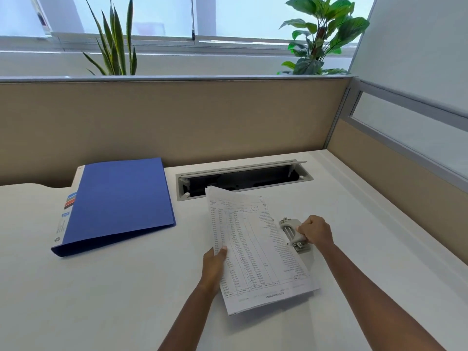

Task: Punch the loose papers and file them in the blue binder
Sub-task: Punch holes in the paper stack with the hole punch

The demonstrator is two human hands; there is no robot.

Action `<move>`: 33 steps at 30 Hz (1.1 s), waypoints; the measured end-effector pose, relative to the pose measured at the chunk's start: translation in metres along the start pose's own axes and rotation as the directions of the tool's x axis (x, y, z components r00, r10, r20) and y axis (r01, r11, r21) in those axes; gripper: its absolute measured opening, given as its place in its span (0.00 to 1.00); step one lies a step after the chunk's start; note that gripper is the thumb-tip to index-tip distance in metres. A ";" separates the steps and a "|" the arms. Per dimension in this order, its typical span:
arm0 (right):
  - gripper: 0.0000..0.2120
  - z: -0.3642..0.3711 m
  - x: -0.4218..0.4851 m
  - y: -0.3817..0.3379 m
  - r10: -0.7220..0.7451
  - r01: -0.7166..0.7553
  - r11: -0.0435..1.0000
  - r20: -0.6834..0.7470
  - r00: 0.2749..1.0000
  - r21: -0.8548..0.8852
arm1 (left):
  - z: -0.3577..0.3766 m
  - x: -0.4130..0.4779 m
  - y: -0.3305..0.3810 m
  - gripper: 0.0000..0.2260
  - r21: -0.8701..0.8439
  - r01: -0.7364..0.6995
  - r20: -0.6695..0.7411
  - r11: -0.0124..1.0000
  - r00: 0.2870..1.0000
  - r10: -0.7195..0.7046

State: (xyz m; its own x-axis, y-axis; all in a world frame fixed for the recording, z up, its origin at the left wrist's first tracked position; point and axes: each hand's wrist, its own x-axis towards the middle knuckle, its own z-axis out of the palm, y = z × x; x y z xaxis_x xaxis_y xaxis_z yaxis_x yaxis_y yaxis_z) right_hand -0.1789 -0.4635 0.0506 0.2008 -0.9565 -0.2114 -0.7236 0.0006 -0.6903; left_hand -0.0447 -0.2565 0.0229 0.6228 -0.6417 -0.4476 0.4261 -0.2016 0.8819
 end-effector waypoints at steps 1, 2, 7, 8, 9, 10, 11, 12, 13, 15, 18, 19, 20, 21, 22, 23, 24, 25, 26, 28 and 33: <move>0.12 0.001 -0.001 0.001 0.000 -0.001 1.000 -0.011 1.000 -0.018 | -0.006 -0.002 0.002 0.13 0.001 -0.012 -0.012 1.000 1.000 0.012; 0.10 0.002 -0.002 0.001 0.008 -0.009 1.000 -0.015 1.000 -0.026 | -0.013 -0.004 0.004 0.12 0.000 -0.024 -0.026 1.000 0.999 0.024; 0.02 0.005 -0.007 0.003 -0.022 0.020 0.999 -0.043 0.999 -0.038 | -0.055 -0.022 0.008 0.08 -0.039 -0.081 -0.066 0.996 0.995 0.079; 0.01 0.005 -0.011 0.003 -0.044 0.042 0.998 -0.042 0.998 -0.041 | -0.062 -0.028 0.008 0.07 -0.047 -0.090 -0.072 0.995 0.994 0.086; 0.02 0.006 -0.015 0.004 -0.081 0.079 0.996 -0.052 0.995 -0.042 | -0.070 -0.034 0.008 0.07 -0.054 -0.099 -0.078 0.994 0.992 0.095; 0.05 0.007 -0.020 0.003 -0.138 0.135 0.990 -0.083 0.987 -0.048 | -0.077 -0.039 0.007 0.07 -0.058 -0.110 -0.082 0.992 0.991 0.105; 0.08 0.009 -0.026 0.001 -0.211 0.205 0.977 -0.124 0.970 -0.057 | -0.083 -0.045 0.007 0.06 -0.059 -0.123 -0.086 0.991 0.989 0.117; 0.09 0.011 -0.035 -0.004 -0.281 0.276 0.960 -0.156 0.947 -0.049 | -0.088 -0.050 0.007 0.06 -0.057 -0.134 -0.094 0.989 0.987 0.128; 0.10 0.014 -0.045 -0.011 -0.326 0.328 0.945 -0.149 0.934 -0.016 | -0.092 -0.055 0.006 0.06 -0.056 -0.146 -0.105 0.988 0.985 0.139; 0.13 0.020 -0.069 -0.032 -0.305 0.300 0.947 0.033 0.952 0.116 | -0.098 -0.065 0.003 0.06 -0.060 -0.168 -0.125 0.984 0.979 0.159; 0.12 0.030 -0.102 -0.056 -0.217 0.097 0.950 0.404 0.889 0.297 | -0.103 -0.079 -0.002 0.07 -0.061 -0.187 -0.142 0.980 0.974 0.177; 0.11 0.033 -0.110 -0.060 -0.227 0.078 0.943 0.455 0.861 0.323 | -0.104 -0.083 -0.003 0.07 -0.068 -0.191 -0.144 0.979 0.973 0.180; 0.11 0.036 -0.116 -0.062 -0.254 0.090 0.934 0.463 0.849 0.347 | -0.104 -0.087 -0.005 0.07 -0.078 -0.193 -0.143 0.978 0.973 0.180; 0.10 0.039 -0.121 -0.064 -0.281 0.114 0.923 0.443 0.851 0.367 | -0.106 -0.091 -0.007 0.07 -0.090 -0.190 -0.141 0.978 0.974 0.177; 0.09 0.041 -0.127 -0.067 -0.299 0.137 0.916 0.411 0.861 0.378 | -0.107 -0.094 -0.009 0.07 -0.101 -0.185 -0.140 0.978 0.975 0.170; 0.09 0.041 -0.131 -0.070 -0.312 0.160 0.911 0.380 0.871 0.380 | -0.109 -0.096 -0.012 0.07 -0.113 -0.178 -0.140 0.978 0.977 0.161; 0.08 0.040 -0.135 -0.073 -0.327 0.191 0.910 0.354 0.876 0.368 | -0.112 -0.098 -0.013 0.07 -0.124 -0.168 -0.138 0.978 0.979 0.150; 0.07 0.038 -0.138 -0.077 -0.347 0.231 0.911 0.333 0.876 0.342 | -0.115 -0.099 -0.014 0.07 -0.133 -0.159 -0.133 0.978 0.981 0.141; 0.06 0.035 -0.141 -0.082 -0.371 0.276 0.911 0.315 0.874 0.307 | -0.118 -0.100 -0.013 0.09 -0.138 -0.150 -0.129 0.979 0.983 0.133; 0.06 0.027 -0.145 -0.093 -0.423 0.369 0.900 0.267 0.866 0.232 | -0.124 -0.102 -0.007 0.16 -0.131 -0.149 -0.153 0.980 0.980 0.128; 0.06 0.004 -0.160 -0.125 -0.589 0.619 0.779 0.227 0.776 -0.094 | -0.140 -0.117 0.032 0.35 0.382 -0.260 -0.525 0.887 0.729 0.440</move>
State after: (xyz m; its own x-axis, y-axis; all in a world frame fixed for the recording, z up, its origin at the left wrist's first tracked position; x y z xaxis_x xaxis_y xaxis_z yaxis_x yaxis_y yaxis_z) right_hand -0.1176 -0.3098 0.1680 0.7316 -0.6763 0.0858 -0.5018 -0.6194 -0.6038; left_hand -0.0125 -0.0839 0.0827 0.9856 -0.1683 -0.0163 -0.0346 -0.2951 0.9548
